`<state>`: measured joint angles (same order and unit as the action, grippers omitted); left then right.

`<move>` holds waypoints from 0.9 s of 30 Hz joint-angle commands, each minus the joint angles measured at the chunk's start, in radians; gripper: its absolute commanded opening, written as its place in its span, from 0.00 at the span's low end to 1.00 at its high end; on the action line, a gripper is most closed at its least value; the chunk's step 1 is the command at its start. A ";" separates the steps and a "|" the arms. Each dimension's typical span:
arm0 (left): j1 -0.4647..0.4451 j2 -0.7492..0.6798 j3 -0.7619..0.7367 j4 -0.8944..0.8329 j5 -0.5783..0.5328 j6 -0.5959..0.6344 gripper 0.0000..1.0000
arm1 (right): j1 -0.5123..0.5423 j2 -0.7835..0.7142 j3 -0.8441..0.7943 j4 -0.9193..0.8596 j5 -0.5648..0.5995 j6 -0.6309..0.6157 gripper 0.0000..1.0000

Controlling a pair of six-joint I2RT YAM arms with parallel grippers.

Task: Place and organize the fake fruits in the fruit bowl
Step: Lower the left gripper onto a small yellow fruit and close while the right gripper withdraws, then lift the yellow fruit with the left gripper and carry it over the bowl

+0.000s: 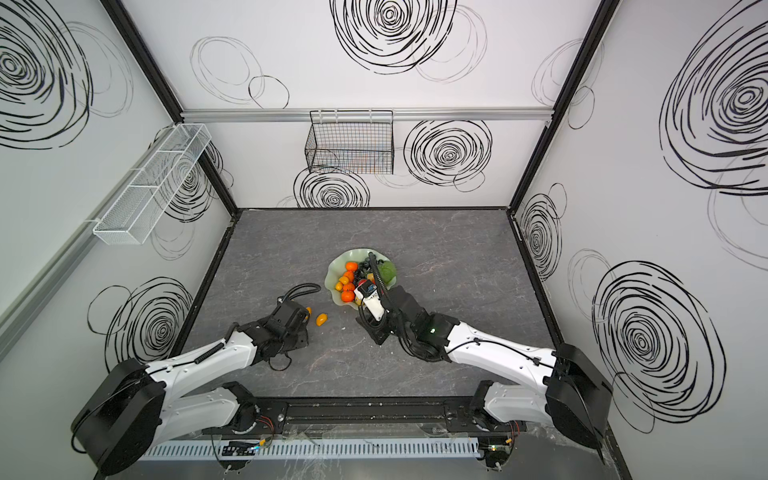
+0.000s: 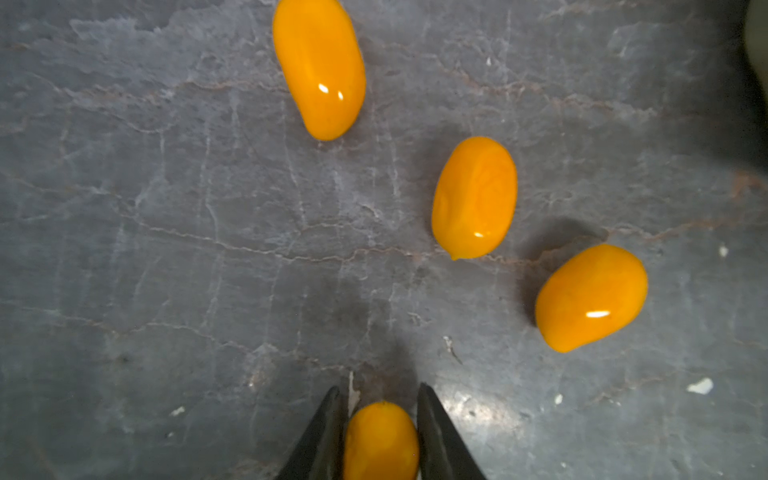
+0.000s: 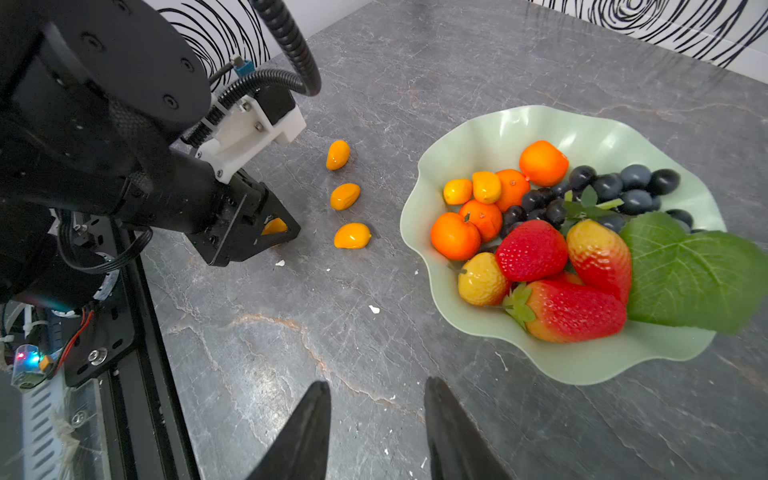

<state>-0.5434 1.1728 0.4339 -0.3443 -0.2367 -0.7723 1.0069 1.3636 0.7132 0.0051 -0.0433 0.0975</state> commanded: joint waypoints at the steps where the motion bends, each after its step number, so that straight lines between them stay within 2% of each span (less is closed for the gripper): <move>1: -0.004 0.001 -0.008 -0.016 -0.027 -0.007 0.31 | 0.006 -0.002 0.003 0.027 0.012 0.005 0.42; 13: -0.007 -0.085 0.004 -0.018 -0.044 0.001 0.26 | 0.004 -0.015 -0.017 0.081 0.009 0.027 0.47; 27: -0.021 -0.119 0.107 -0.086 -0.049 0.040 0.24 | -0.018 -0.022 -0.032 0.118 0.011 0.082 0.47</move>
<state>-0.5564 1.0706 0.4976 -0.4095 -0.2630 -0.7464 0.9985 1.3540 0.6964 0.0734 -0.0406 0.1555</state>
